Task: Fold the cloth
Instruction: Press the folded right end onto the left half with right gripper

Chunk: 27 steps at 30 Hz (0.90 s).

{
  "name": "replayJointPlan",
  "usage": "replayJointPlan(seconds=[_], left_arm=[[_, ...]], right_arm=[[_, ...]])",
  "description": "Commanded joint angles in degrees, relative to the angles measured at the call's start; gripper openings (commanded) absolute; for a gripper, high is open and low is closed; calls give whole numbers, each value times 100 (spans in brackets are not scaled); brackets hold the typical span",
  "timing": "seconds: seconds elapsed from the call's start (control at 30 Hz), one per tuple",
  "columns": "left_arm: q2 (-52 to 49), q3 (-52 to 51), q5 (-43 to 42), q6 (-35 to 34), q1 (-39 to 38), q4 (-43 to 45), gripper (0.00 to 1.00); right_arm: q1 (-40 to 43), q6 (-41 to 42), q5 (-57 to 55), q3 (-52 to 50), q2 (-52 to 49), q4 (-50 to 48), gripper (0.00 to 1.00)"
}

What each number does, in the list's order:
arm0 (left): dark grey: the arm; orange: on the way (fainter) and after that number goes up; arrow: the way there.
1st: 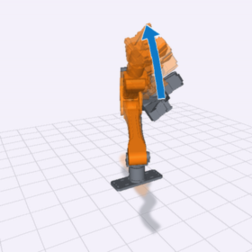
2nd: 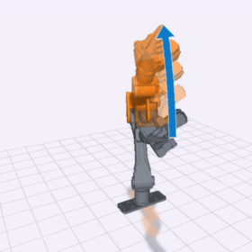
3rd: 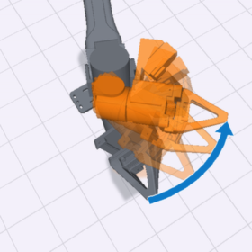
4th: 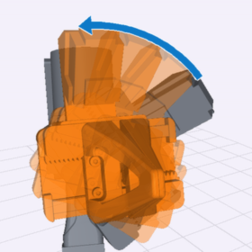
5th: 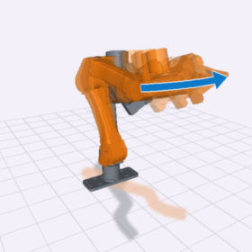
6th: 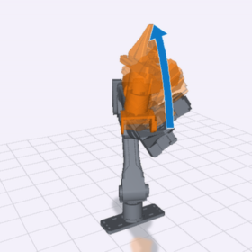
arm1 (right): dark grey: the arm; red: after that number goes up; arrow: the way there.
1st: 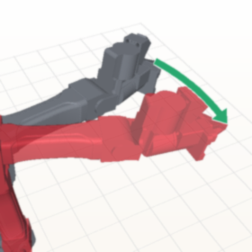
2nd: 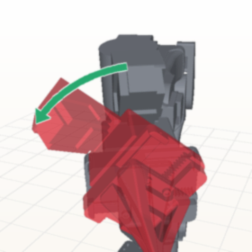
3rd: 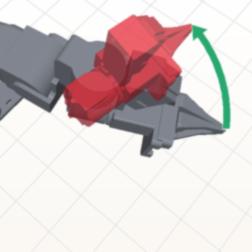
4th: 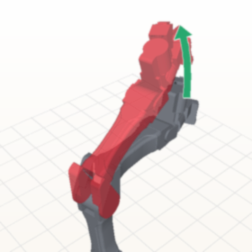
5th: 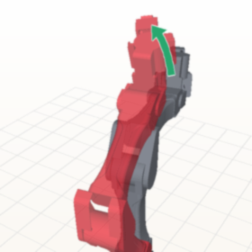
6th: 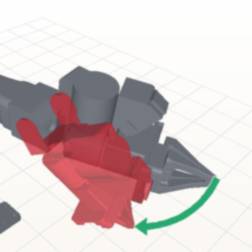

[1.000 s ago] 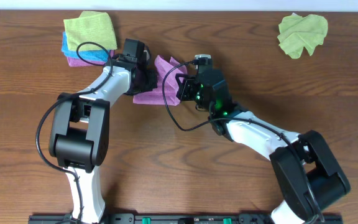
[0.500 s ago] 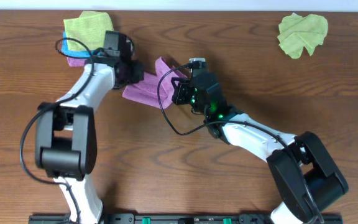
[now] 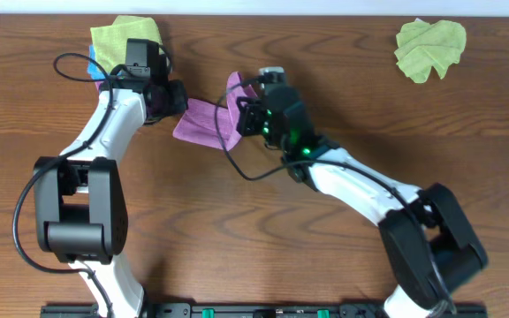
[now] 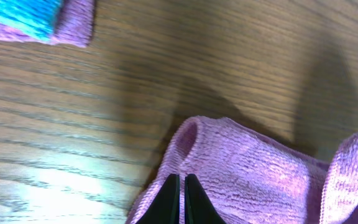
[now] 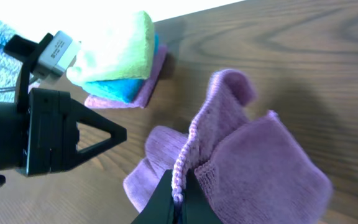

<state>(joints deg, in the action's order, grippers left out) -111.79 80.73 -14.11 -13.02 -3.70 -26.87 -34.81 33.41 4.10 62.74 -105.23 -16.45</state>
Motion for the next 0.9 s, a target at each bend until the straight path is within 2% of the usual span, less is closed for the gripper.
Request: replayJointPlan(seconds=[0.0,0.43,0.87], left_arm=[[256,46,129,131,94,-42,6],[328,46,118,192,669,-352,6],[328,46,118,273,780,-385,6]], right_arm=[[-199,-138,-17,398,-396,199,1],[-597,-243,85,1331,-1305,404,1],[-848,-267,195,1996,-1998,496,2]])
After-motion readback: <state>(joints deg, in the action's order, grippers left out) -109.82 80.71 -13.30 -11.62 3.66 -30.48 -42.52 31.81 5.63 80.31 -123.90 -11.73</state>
